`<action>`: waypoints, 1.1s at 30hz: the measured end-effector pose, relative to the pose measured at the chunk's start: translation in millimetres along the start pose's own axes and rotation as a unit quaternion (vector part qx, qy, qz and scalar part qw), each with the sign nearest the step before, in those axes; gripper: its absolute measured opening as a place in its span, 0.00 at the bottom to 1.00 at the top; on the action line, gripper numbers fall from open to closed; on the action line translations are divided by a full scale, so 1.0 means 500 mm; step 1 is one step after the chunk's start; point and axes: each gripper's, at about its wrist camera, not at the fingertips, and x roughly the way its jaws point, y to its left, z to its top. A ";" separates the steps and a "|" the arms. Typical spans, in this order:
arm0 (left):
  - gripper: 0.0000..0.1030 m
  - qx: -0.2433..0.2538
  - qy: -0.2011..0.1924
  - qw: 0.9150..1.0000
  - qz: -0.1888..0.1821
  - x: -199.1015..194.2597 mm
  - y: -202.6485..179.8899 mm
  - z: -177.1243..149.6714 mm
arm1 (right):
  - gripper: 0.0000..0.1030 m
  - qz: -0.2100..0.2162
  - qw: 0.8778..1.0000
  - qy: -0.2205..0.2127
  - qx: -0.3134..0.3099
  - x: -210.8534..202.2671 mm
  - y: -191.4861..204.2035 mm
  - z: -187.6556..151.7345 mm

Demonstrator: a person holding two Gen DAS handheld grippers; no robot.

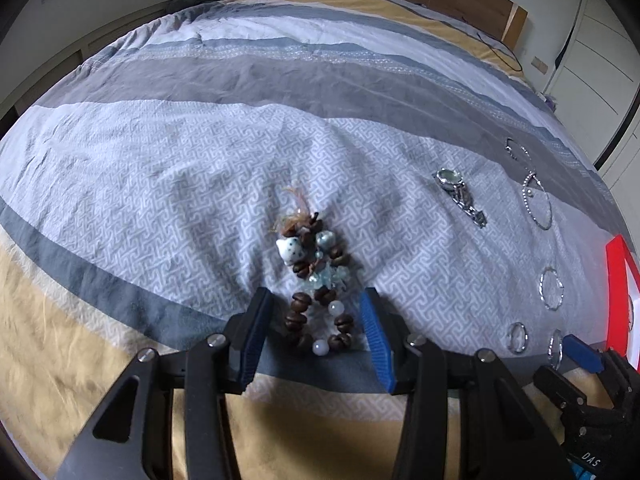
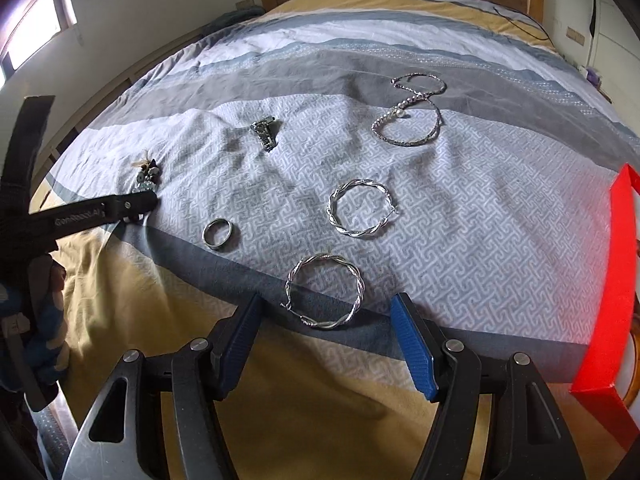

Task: Organize jewelry
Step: 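Grasp the brown beaded bracelet with the left tool while the right tool grasps the twisted silver hoop, then carry both items over the red box while the left tool releases the beaded bracelet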

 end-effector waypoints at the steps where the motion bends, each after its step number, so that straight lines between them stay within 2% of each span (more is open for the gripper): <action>1: 0.43 0.000 -0.003 1.000 0.001 0.002 0.000 0.000 | 0.61 0.002 1.000 -0.003 0.001 0.002 -0.002 0.002; 6: 0.40 0.004 -0.009 1.000 0.004 0.009 -0.003 0.005 | 0.41 0.010 1.000 -0.007 0.002 0.014 -0.016 0.015; 9: 0.28 0.006 -0.013 1.000 0.012 0.009 -0.004 0.005 | 0.40 0.017 1.000 -0.007 -0.002 0.016 -0.018 0.018; 11: 0.14 0.008 -0.013 1.000 0.013 0.006 -0.005 0.005 | 0.40 0.020 1.000 -0.008 -0.008 0.014 -0.017 0.015; 13: 0.13 0.011 -0.013 1.000 0.013 0.000 -0.006 0.005 | 0.40 0.018 1.000 -0.010 -0.008 0.007 -0.015 0.010; 15: 0.08 0.015 -0.015 1.000 0.014 -0.011 -0.010 0.003 | 0.40 0.018 1.000 -0.011 -0.004 0.001 -0.015 0.007; 23: 0.08 0.011 -0.043 0.999 0.009 -0.098 -0.009 0.006 | 0.40 0.016 0.999 -0.030 0.002 -0.064 -0.020 -0.003; 33: 0.08 0.017 -0.093 0.995 -0.002 -0.265 -0.010 -0.006 | 0.40 0.009 0.997 -0.078 0.003 -0.214 -0.008 -0.020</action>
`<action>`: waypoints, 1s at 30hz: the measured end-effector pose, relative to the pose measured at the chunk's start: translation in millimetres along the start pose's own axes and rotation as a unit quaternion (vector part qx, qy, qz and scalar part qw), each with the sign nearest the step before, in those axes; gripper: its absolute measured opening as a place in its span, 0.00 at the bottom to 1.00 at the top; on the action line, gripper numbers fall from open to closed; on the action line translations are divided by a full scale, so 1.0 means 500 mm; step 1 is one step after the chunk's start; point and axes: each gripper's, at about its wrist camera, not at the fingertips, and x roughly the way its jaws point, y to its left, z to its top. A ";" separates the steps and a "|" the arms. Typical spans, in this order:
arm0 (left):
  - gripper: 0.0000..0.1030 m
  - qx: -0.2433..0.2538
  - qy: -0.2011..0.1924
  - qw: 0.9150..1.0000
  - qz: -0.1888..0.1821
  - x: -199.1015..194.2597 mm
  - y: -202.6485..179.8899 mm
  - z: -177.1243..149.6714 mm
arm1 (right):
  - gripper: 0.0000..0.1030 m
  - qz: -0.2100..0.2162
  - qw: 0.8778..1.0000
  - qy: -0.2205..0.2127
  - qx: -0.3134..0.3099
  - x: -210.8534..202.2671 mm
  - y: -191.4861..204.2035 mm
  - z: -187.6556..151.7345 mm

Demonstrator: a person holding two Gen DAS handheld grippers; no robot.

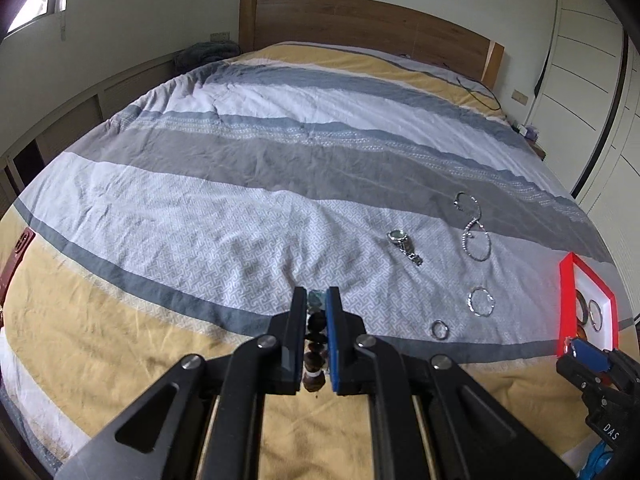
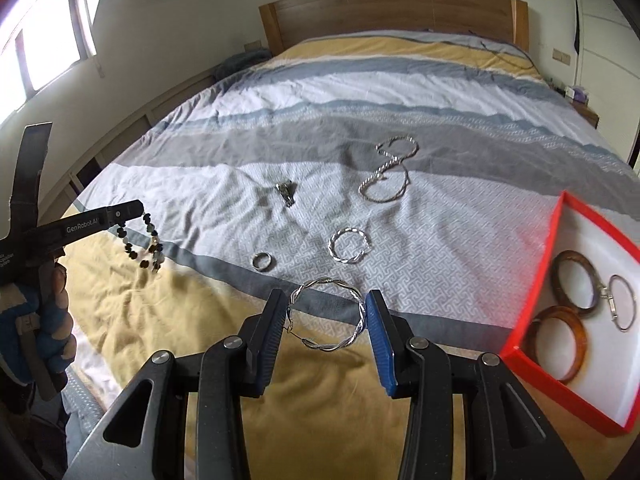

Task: Organize jewelry
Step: 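Carry both items over the red box while the left tool releases the beaded bracelet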

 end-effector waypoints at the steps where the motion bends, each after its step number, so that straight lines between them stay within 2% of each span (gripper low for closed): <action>1: 0.08 0.002 -0.006 1.000 -0.002 -0.020 -0.003 0.000 | 0.40 -0.001 1.000 -0.005 -0.001 -0.018 0.002 -0.001; 7: 0.08 0.019 -0.037 0.999 -0.021 -0.125 -0.042 0.003 | 0.40 -0.009 0.999 -0.034 -0.001 -0.122 0.009 -0.018; 14: 0.08 0.049 -0.055 0.995 -0.066 -0.220 -0.146 -0.014 | 0.40 -0.029 0.996 -0.076 0.017 -0.243 -0.029 -0.049; 21: 0.08 0.101 -0.048 0.987 -0.118 -0.265 -0.310 -0.039 | 0.40 -0.054 0.993 -0.098 0.049 -0.335 -0.116 -0.096; 26: 0.08 0.146 -0.045 0.975 -0.164 -0.284 -0.453 -0.046 | 0.40 -0.082 0.989 -0.106 0.068 -0.386 -0.200 -0.113; 30: 0.08 0.175 -0.034 0.965 -0.191 -0.267 -0.555 -0.052 | 0.40 -0.103 0.986 -0.105 0.082 -0.408 -0.272 -0.122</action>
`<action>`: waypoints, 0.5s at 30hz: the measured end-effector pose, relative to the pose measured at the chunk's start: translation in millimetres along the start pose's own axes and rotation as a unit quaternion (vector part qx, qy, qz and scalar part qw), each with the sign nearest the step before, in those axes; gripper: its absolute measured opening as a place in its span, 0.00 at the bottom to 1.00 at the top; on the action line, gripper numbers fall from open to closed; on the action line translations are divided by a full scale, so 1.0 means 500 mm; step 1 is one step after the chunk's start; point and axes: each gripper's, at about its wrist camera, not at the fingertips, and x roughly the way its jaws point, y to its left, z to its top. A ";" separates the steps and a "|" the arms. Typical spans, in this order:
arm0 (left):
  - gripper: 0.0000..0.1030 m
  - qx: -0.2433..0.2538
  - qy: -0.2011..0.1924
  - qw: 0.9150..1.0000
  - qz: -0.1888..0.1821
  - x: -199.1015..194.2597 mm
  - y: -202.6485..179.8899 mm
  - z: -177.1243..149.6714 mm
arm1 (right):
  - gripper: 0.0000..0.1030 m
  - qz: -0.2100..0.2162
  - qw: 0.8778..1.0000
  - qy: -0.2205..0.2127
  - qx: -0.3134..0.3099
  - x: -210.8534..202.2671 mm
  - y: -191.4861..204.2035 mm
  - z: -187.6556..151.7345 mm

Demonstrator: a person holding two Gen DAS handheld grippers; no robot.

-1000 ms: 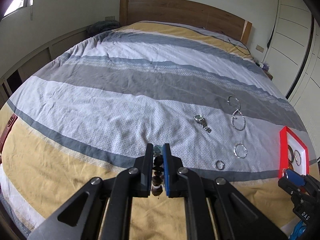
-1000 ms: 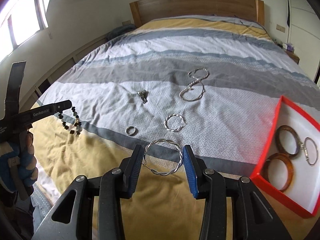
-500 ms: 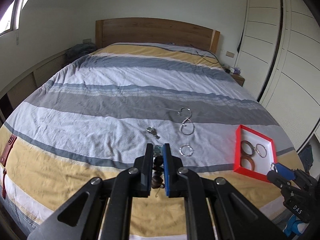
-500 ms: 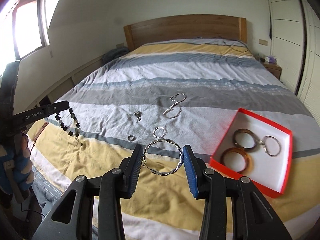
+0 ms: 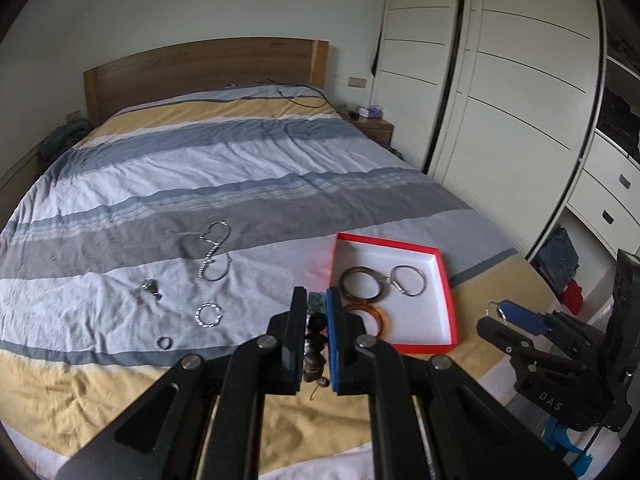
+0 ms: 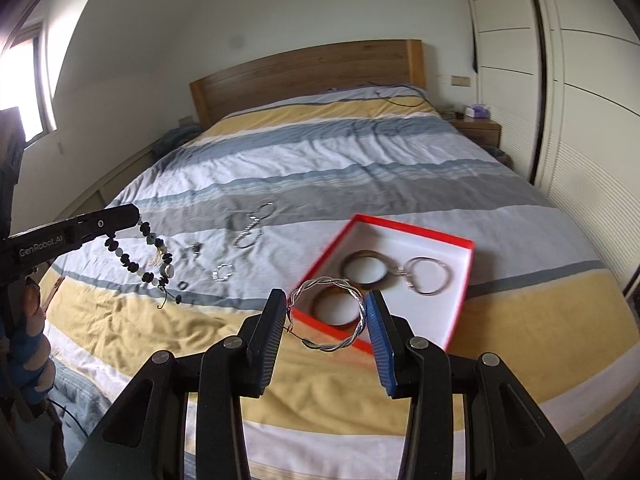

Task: Organize jewelry
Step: 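Carry both items over the red box while the left tool releases the beaded bracelet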

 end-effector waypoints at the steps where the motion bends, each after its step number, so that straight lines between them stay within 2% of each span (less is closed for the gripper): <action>1: 0.08 0.006 0.004 1.000 -0.005 0.017 -0.018 0.004 | 0.40 -0.005 1.000 0.001 0.002 0.002 -0.015 0.002; 8: 0.08 0.040 0.052 0.997 -0.030 0.175 -0.112 0.010 | 0.40 -0.023 0.999 0.025 0.015 0.075 -0.109 0.009; 15: 0.08 0.040 0.082 0.995 -0.031 0.302 -0.124 0.006 | 0.40 -0.021 0.997 0.067 0.019 0.201 -0.159 -0.004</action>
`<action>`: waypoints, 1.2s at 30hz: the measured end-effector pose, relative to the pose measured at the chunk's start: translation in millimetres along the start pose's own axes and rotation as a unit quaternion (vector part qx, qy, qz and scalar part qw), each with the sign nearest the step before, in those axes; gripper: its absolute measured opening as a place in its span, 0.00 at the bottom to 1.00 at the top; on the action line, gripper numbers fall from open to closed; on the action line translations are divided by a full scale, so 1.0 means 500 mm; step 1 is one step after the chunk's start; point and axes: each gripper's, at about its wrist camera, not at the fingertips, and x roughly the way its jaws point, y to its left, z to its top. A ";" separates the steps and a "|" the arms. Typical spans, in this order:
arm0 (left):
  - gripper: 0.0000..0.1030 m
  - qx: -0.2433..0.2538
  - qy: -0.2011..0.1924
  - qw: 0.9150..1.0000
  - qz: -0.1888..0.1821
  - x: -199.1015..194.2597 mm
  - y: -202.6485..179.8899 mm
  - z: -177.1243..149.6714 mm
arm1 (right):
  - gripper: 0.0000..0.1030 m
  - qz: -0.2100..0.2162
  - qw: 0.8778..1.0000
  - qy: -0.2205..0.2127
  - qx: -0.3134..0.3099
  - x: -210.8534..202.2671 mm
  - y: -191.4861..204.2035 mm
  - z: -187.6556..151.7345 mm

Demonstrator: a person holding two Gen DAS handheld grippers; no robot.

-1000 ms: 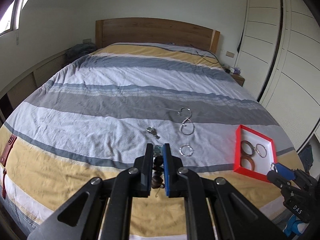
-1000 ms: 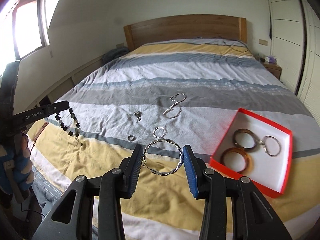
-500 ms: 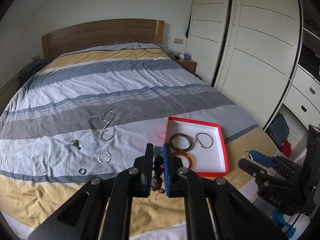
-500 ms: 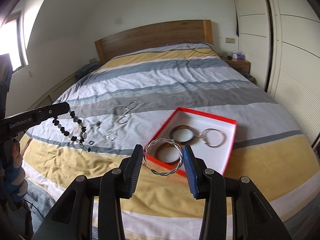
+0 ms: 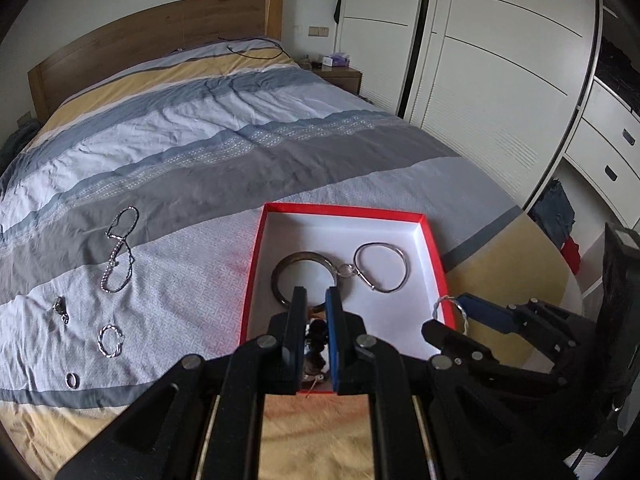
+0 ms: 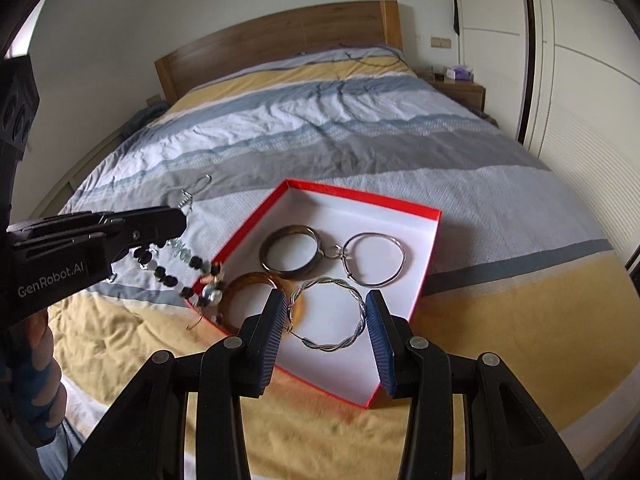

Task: Organize jewelry
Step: 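Carry both items over the red box while the left tool releases the beaded bracelet, then open the right tool to release the twisted silver hoop into the box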

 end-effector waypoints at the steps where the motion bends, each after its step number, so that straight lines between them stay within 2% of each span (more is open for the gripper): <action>1: 0.08 -0.003 0.006 1.000 0.001 0.017 0.006 -0.001 | 0.40 0.000 1.000 0.005 -0.001 0.015 -0.002 0.000; 9: 0.08 -0.011 0.070 0.997 0.010 0.127 0.037 -0.054 | 0.40 -0.002 0.998 0.052 -0.027 0.121 -0.001 -0.009; 19: 0.09 -0.002 0.112 0.994 0.020 0.174 0.037 -0.098 | 0.40 -0.020 0.991 0.116 -0.069 0.182 0.001 -0.027; 28: 0.10 -0.016 0.114 0.993 0.017 0.151 0.050 -0.091 | 0.40 -0.032 0.987 0.129 -0.085 0.179 0.008 -0.029; 36: 0.12 -0.020 0.080 0.997 -0.001 0.051 0.048 -0.071 | 0.44 -0.045 0.990 0.107 -0.075 0.100 0.007 -0.014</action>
